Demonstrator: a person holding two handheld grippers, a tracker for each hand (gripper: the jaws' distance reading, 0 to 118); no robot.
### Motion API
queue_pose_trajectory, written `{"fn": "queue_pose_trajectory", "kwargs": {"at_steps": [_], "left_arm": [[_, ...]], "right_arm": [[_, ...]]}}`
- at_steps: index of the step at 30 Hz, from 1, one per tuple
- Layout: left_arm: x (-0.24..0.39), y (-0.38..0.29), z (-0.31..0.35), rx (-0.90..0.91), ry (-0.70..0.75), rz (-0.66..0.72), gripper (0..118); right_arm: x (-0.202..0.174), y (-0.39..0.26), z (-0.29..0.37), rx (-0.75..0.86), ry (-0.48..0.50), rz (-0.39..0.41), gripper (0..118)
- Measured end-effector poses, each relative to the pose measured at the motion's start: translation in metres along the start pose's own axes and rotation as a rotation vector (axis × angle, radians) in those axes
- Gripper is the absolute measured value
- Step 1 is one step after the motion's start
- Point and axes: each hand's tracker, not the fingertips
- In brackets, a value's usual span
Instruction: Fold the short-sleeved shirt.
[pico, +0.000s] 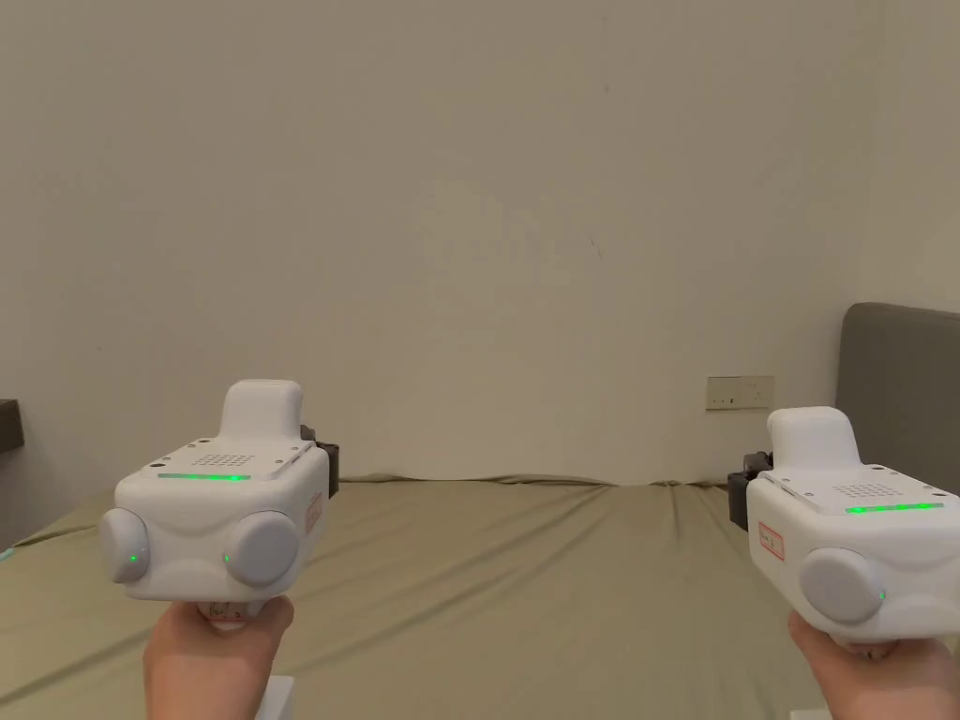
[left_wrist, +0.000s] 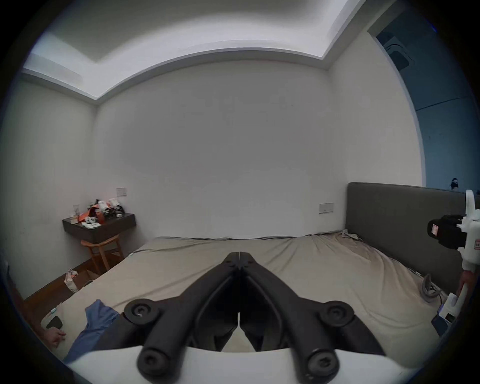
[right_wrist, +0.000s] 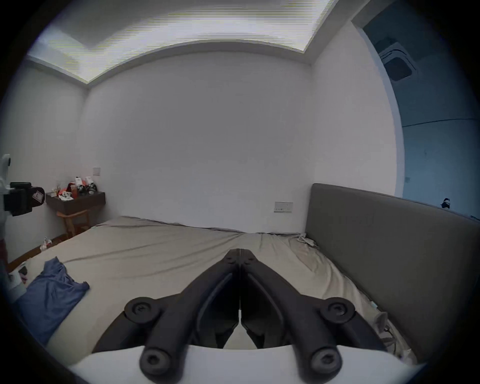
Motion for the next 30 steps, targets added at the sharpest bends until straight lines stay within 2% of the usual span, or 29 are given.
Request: {"fn": "queue_pose_trajectory", "kwargs": {"at_steps": [3, 6, 14, 19, 21, 23, 24, 26, 28, 30], "left_arm": [[-0.037, -0.004, 0.010, -0.033, 0.059, 0.021, 0], [-0.087, -0.013, 0.035, -0.057, 0.179, -0.036, 0], [-0.224, -0.028, 0.136, -0.129, 0.501, -0.035, 0], [-0.258, -0.044, 0.160, -0.173, 0.575, -0.072, 0], [-0.266, -0.055, 0.157, -0.189, 0.534, -0.039, 2], [-0.276, -0.072, 0.142, -0.249, 0.417, 0.047, 96], [-0.278, -0.082, 0.131, -0.298, 0.405, 0.055, 108], [-0.282, -0.120, 0.102, -0.408, 0.326, 0.077, 108], [-0.278, -0.158, 0.072, -0.484, 0.330, 0.057, 108], [-0.276, -0.197, 0.040, -0.564, 0.279, 0.096, 108]], "right_arm": [[-0.037, 0.002, -0.010, -0.001, 0.069, -0.017, 3], [-0.092, 0.003, -0.018, 0.002, 0.172, -0.041, 3], [-0.268, 0.003, 0.000, -0.013, 0.483, -0.036, 3], [-0.322, -0.001, 0.013, -0.031, 0.568, -0.030, 3], [-0.327, -0.005, 0.014, -0.032, 0.577, -0.010, 3], [-0.328, -0.010, 0.011, -0.038, 0.579, 0.015, 3], [-0.327, -0.013, 0.008, -0.042, 0.573, 0.030, 3], [-0.320, -0.020, -0.003, -0.052, 0.557, 0.064, 3], [-0.313, -0.028, -0.017, -0.078, 0.533, 0.089, 3], [-0.308, -0.040, -0.035, -0.110, 0.509, 0.115, 3]]}}
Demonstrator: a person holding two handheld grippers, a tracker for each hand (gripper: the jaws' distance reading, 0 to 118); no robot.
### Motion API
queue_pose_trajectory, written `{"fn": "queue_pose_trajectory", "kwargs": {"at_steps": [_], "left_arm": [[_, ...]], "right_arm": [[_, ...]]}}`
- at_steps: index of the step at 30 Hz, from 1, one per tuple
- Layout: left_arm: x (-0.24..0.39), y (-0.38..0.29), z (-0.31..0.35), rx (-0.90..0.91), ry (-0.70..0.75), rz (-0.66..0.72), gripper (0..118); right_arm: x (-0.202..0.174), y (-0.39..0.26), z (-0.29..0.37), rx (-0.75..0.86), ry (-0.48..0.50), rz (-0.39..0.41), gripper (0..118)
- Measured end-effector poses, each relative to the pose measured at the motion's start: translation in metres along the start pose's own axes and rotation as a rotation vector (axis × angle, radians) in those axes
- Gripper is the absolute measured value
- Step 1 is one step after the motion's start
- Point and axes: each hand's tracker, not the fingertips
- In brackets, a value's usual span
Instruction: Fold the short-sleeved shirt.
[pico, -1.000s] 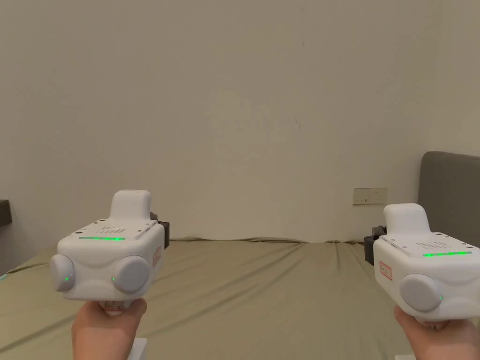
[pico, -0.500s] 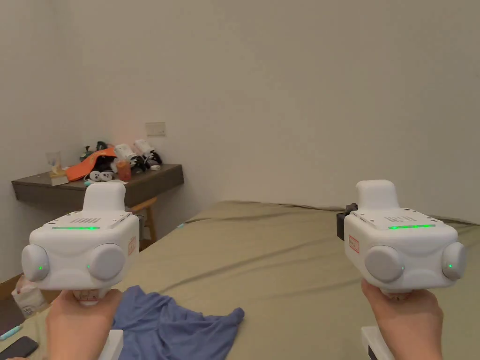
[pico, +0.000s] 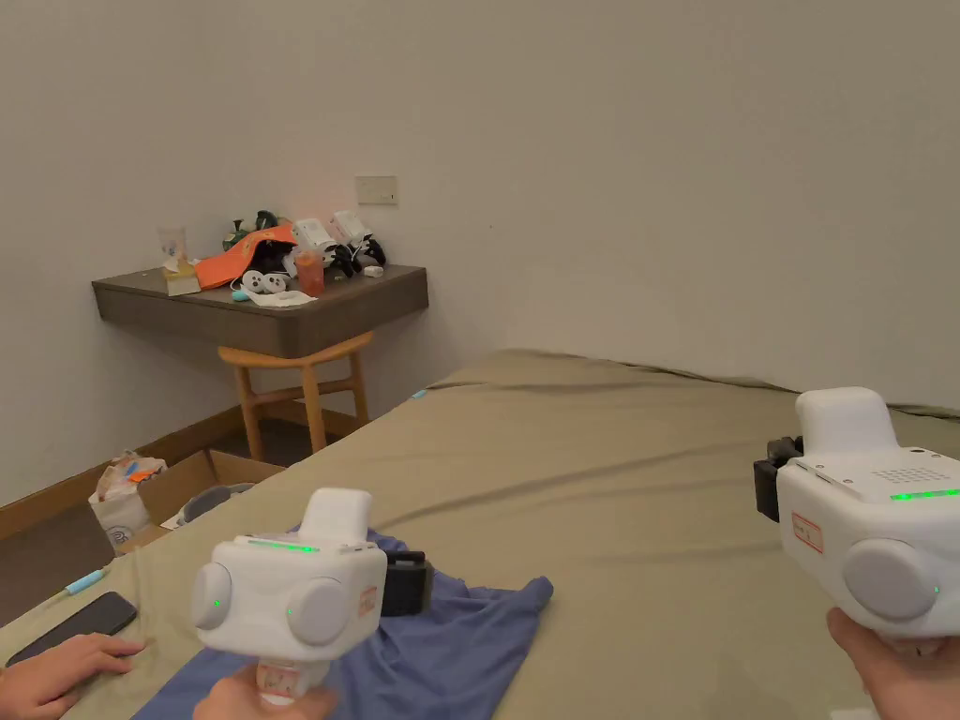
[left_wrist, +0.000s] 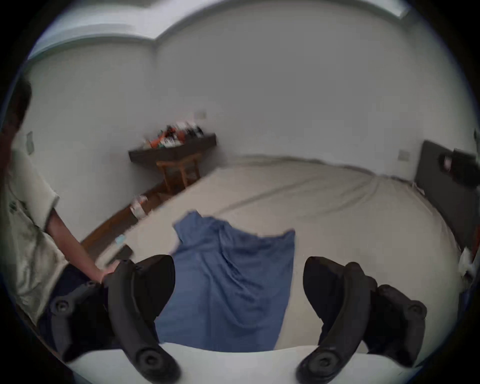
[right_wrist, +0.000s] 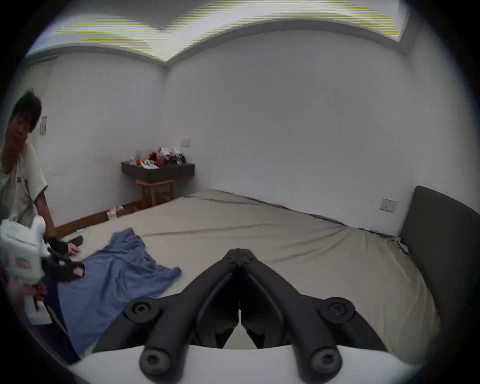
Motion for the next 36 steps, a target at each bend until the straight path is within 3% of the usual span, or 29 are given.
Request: {"fn": "queue_pose_trajectory", "kwargs": {"at_steps": [8, 12, 14, 15, 16, 17, 18, 20, 21, 22, 25, 28, 30, 32, 36], "left_arm": [[0.051, -0.068, -0.160, -0.268, -0.054, -0.010, 108], [0.059, -0.088, -0.200, -0.369, 0.005, -0.085, 108], [0.049, -0.087, -0.200, -0.294, -0.084, -0.047, 106], [0.045, -0.084, -0.200, -0.292, -0.064, -0.045, 97], [0.042, -0.083, -0.201, -0.301, -0.049, -0.052, 71], [0.028, -0.081, -0.196, -0.299, -0.045, -0.031, 34], [0.020, -0.078, -0.193, -0.271, -0.005, -0.007, 6], [-0.003, -0.075, -0.196, -0.270, 0.137, 0.045, 6], [-0.016, -0.074, -0.200, -0.296, 0.117, 0.099, 6], [-0.023, -0.077, -0.200, -0.312, 0.005, 0.185, 6], [-0.026, -0.077, -0.196, -0.269, -0.017, 0.204, 6], [-0.020, -0.067, -0.170, -0.156, -0.271, 0.432, 6], [0.008, -0.043, -0.145, -0.086, -0.294, 0.343, 6], [0.042, -0.016, -0.117, -0.049, -0.264, 0.170, 6], [0.105, 0.027, -0.068, 0.042, -0.510, 0.112, 6]], "right_arm": [[0.040, -0.054, -0.071, -0.152, -0.038, -0.009, 3], [0.041, -0.080, -0.102, -0.228, 0.003, -0.010, 3], [0.038, -0.092, -0.112, -0.246, 0.026, -0.028, 3], [0.035, -0.097, -0.114, -0.249, 0.042, -0.037, 3], [0.032, -0.102, -0.118, -0.257, 0.057, -0.048, 3], [0.030, -0.106, -0.120, -0.266, 0.076, -0.056, 3], [0.028, -0.110, -0.121, -0.271, 0.098, -0.064, 3], [0.023, -0.118, -0.118, -0.279, 0.121, -0.065, 3], [0.022, -0.120, -0.116, -0.283, 0.133, -0.061, 3], [0.021, -0.123, -0.114, -0.285, 0.140, -0.053, 3], [0.025, -0.127, -0.105, -0.290, 0.146, -0.046, 3], [0.043, -0.123, -0.086, -0.271, 0.148, -0.087, 3], [0.059, -0.117, -0.070, -0.244, 0.138, -0.105, 3], [0.078, -0.107, -0.047, -0.196, 0.098, -0.117, 3], [0.122, -0.090, 0.002, -0.124, 0.026, -0.165, 3]]}}
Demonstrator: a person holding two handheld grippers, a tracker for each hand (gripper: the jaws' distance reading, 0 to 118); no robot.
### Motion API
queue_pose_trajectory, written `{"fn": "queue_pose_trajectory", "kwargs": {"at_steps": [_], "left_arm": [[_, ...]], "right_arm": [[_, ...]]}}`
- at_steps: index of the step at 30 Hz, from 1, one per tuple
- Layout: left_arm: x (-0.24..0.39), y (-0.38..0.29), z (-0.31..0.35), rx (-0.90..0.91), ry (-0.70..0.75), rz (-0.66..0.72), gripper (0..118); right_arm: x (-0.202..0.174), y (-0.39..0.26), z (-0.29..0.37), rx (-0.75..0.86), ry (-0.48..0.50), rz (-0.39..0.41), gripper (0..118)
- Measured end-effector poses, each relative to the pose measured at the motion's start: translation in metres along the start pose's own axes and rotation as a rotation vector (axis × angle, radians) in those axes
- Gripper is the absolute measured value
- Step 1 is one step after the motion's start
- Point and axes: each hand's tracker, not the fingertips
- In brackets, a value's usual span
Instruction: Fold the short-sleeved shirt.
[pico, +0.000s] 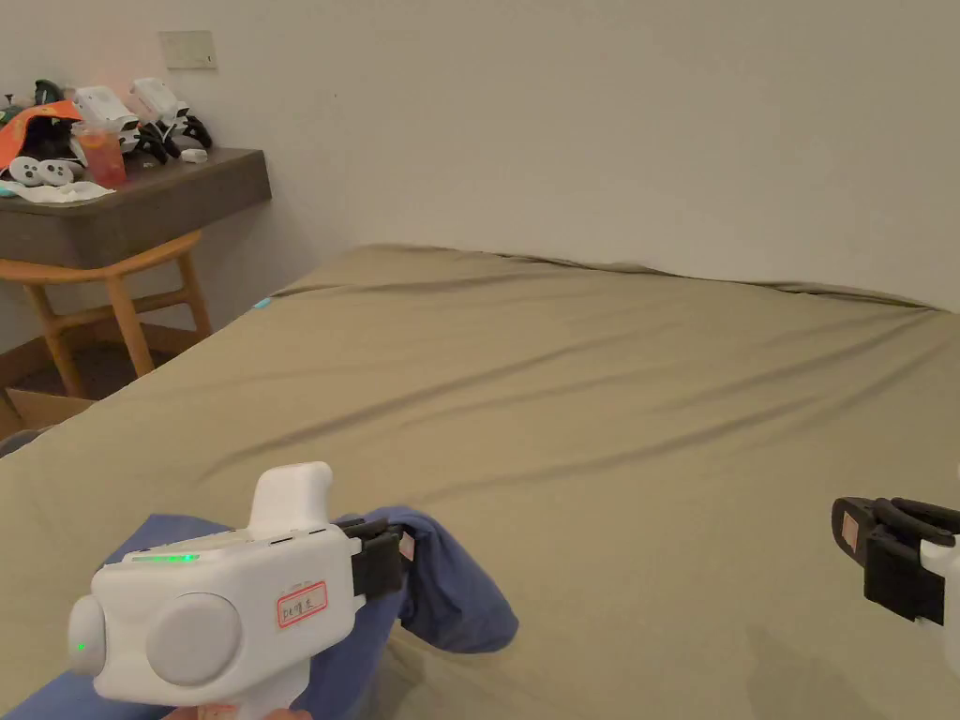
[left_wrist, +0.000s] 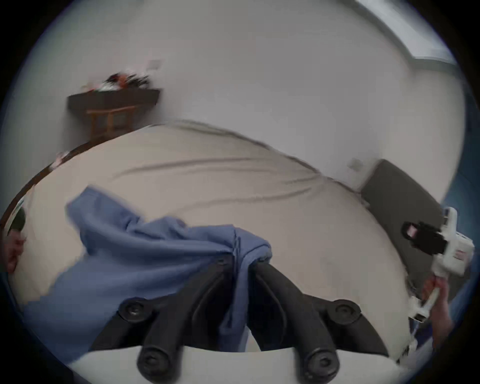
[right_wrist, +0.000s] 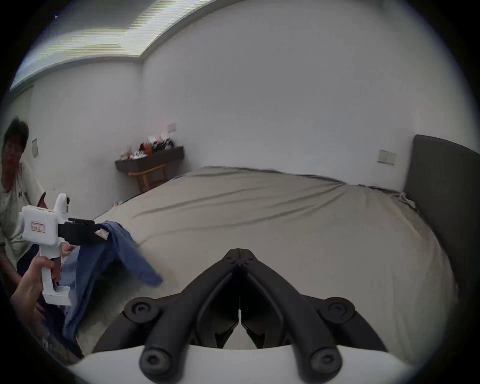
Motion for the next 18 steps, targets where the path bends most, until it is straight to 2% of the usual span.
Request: {"fn": "queue_pose_trajectory", "kwargs": {"at_steps": [3, 9, 14, 16, 18], "left_arm": [[0.076, 0.026, -0.007, 0.018, -0.207, -0.041, 6], [0.281, 0.034, -0.030, -0.039, -0.526, -0.325, 6], [0.437, -0.034, -0.055, -0.188, -0.746, -0.498, 6], [0.483, -0.073, -0.068, -0.272, -0.783, -0.562, 6], [0.520, -0.115, -0.082, -0.364, -0.807, -0.591, 6]], "right_arm": [[0.031, 0.012, 0.050, 0.043, -0.067, 0.000, 3], [0.106, 0.023, 0.168, 0.117, -0.295, 0.023, 3], [0.170, 0.011, 0.256, 0.137, -0.508, 0.014, 3], [0.191, 0.001, 0.280, 0.128, -0.586, 0.017, 3], [0.211, -0.011, 0.300, 0.116, -0.627, -0.018, 3]]}}
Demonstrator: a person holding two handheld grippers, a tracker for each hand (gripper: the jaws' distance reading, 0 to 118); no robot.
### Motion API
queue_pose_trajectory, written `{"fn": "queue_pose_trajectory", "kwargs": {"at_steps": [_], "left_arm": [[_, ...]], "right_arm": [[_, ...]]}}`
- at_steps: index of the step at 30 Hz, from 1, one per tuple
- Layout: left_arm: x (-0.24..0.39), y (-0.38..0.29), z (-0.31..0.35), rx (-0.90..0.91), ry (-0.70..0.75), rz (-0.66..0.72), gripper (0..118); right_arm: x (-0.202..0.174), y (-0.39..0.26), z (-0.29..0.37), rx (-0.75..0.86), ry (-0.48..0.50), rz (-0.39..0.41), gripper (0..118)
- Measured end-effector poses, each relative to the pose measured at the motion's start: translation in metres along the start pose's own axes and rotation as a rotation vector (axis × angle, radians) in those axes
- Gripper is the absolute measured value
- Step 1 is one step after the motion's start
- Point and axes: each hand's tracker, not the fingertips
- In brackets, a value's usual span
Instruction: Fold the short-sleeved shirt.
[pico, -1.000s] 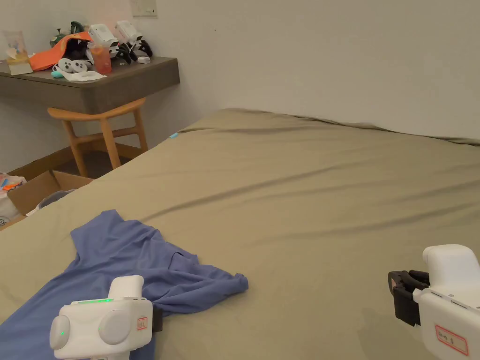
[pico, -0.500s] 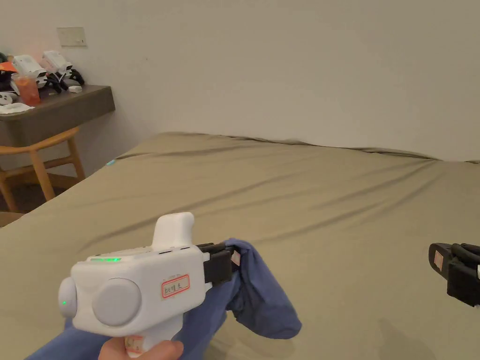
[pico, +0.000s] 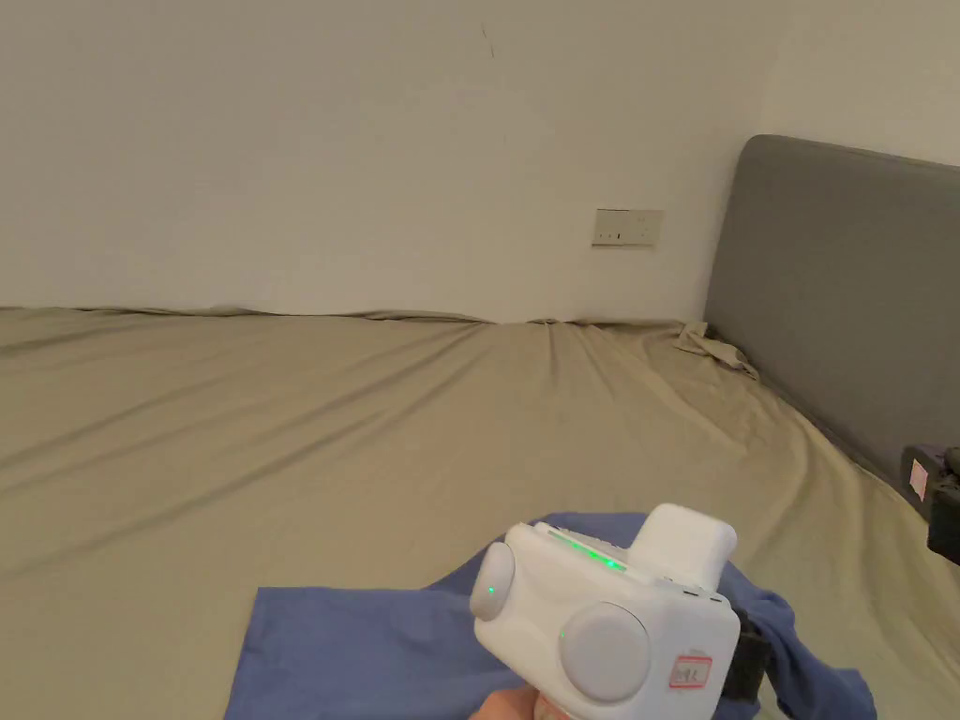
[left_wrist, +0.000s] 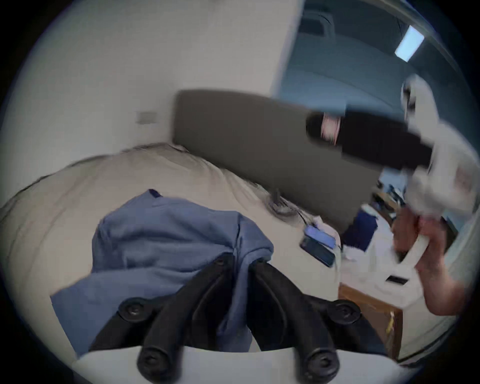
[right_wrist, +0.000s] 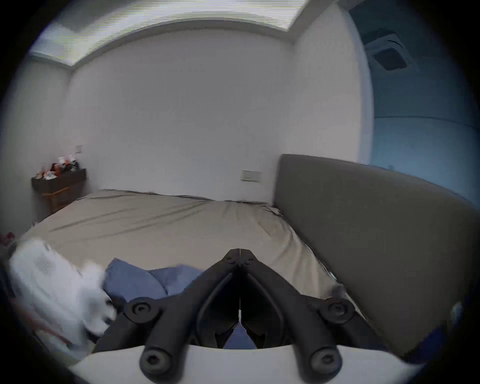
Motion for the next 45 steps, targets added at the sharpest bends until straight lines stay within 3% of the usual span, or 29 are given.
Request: {"fn": "queue_pose_trajectory", "kwargs": {"at_steps": [3, 8, 11, 12, 14, 15, 19, 20, 21, 22, 23, 25, 27, 30, 33, 38, 39, 40, 41, 45], "left_arm": [[0.027, -0.025, -0.075, -0.132, -0.046, -0.001, 6], [0.055, -0.079, -0.166, -0.374, 0.011, -0.100, 6], [0.048, -0.097, -0.183, -0.424, 0.007, -0.017, 9], [0.043, -0.099, -0.183, -0.409, 0.003, 0.026, 23], [0.035, -0.097, -0.173, -0.364, -0.106, 0.129, 67], [0.036, -0.096, -0.169, -0.360, -0.117, 0.144, 79], [0.036, -0.082, -0.124, -0.321, -0.037, 0.024, 82], [0.032, -0.079, -0.103, -0.300, -0.057, 0.031, 81], [0.027, -0.077, -0.076, -0.274, -0.079, 0.032, 70], [0.023, -0.077, -0.045, -0.221, -0.114, 0.058, 22], [0.018, -0.079, -0.007, -0.150, -0.100, 0.071, 0], [0.007, -0.089, 0.063, -0.013, 0.030, 0.141, 0], [-0.004, -0.101, 0.119, -0.057, 0.049, 0.186, 0], [-0.012, -0.125, 0.188, 0.028, 0.299, 0.183, 0], [-0.036, -0.134, 0.224, 0.047, 0.419, 0.232, 0], [-0.104, -0.114, 0.225, 0.081, 0.454, 0.294, 0], [-0.123, -0.105, 0.217, 0.079, 0.485, 0.312, 15], [-0.149, -0.095, 0.203, 0.082, 0.505, 0.346, 80], [-0.177, -0.087, 0.185, 0.054, 0.532, 0.370, 110], [-0.270, -0.070, 0.109, -0.089, 0.577, 0.469, 113]], "right_arm": [[0.034, -0.022, 0.000, -0.037, -0.048, -0.046, 3], [0.061, -0.062, -0.011, -0.113, -0.090, -0.061, 3], [0.068, -0.081, -0.018, -0.161, -0.084, -0.092, 3], [0.069, -0.087, -0.021, -0.173, -0.079, -0.102, 3], [0.071, -0.095, -0.028, -0.190, -0.075, -0.113, 3], [0.070, -0.097, -0.029, -0.194, -0.072, -0.117, 3], [0.063, -0.096, -0.028, -0.191, -0.043, -0.140, 3], [0.060, -0.093, -0.026, -0.184, -0.038, -0.137, 3], [0.055, -0.091, -0.020, -0.175, -0.032, -0.130, 3], [0.051, -0.088, -0.017, -0.167, -0.026, -0.120, 3], [0.047, -0.086, -0.014, -0.155, -0.020, -0.111, 3], [0.039, -0.083, -0.003, -0.136, -0.003, -0.100, 3], [0.029, -0.083, 0.003, -0.128, 0.009, -0.099, 3], [0.012, -0.088, 0.012, -0.123, 0.046, -0.105, 3], [-0.005, -0.093, 0.017, -0.134, 0.075, -0.112, 3], [-0.021, -0.100, 0.013, -0.168, 0.107, -0.102, 3], [-0.023, -0.101, 0.012, -0.175, 0.110, -0.095, 3], [-0.025, -0.102, 0.009, -0.183, 0.111, -0.088, 3], [-0.027, -0.104, 0.006, -0.192, 0.113, -0.083, 3], [-0.029, -0.114, -0.015, -0.253, 0.097, -0.060, 3]]}}
